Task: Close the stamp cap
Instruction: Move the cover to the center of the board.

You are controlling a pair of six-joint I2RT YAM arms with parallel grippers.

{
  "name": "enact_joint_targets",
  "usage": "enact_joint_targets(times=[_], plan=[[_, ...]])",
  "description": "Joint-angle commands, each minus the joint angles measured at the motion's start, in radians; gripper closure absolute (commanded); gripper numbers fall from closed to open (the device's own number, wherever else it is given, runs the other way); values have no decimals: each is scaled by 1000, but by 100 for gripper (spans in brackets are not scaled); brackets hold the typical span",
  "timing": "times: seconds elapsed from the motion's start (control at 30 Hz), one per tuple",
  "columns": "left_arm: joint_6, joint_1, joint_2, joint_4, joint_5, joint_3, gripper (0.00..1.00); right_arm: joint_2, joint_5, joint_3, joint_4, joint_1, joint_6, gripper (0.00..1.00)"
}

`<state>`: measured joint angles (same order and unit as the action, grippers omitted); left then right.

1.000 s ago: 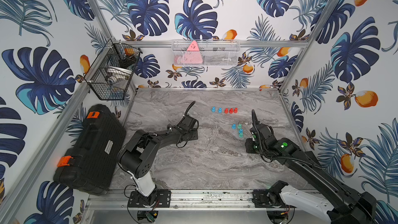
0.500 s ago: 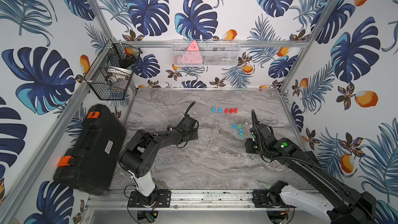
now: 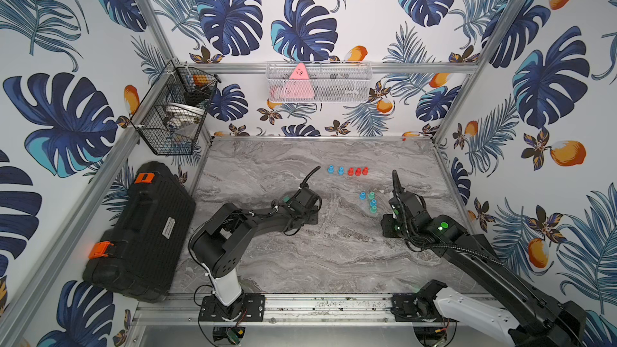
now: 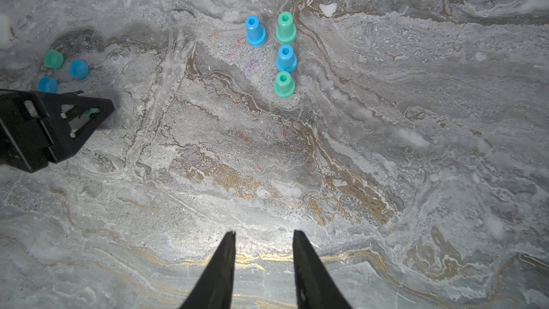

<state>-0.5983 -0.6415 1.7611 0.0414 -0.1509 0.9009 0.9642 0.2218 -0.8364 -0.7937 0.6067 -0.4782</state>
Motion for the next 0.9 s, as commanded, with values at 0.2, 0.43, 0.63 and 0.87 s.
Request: enact_joint_targets(times=[0.2,0.43,0.63,0.87], plan=[[-40,-84,73,100,44,62,40,-12,16,0,17,7,-9,64],[-46,-122,129,109,38,130,40,-18,20,0,17,12,-11,64],[-46,-133,167,115,40,177,40,-19,24,0,16,15,-11,64],[-38,-137,200,125,39,225,40,-20,29,1,16,16,-12,64]])
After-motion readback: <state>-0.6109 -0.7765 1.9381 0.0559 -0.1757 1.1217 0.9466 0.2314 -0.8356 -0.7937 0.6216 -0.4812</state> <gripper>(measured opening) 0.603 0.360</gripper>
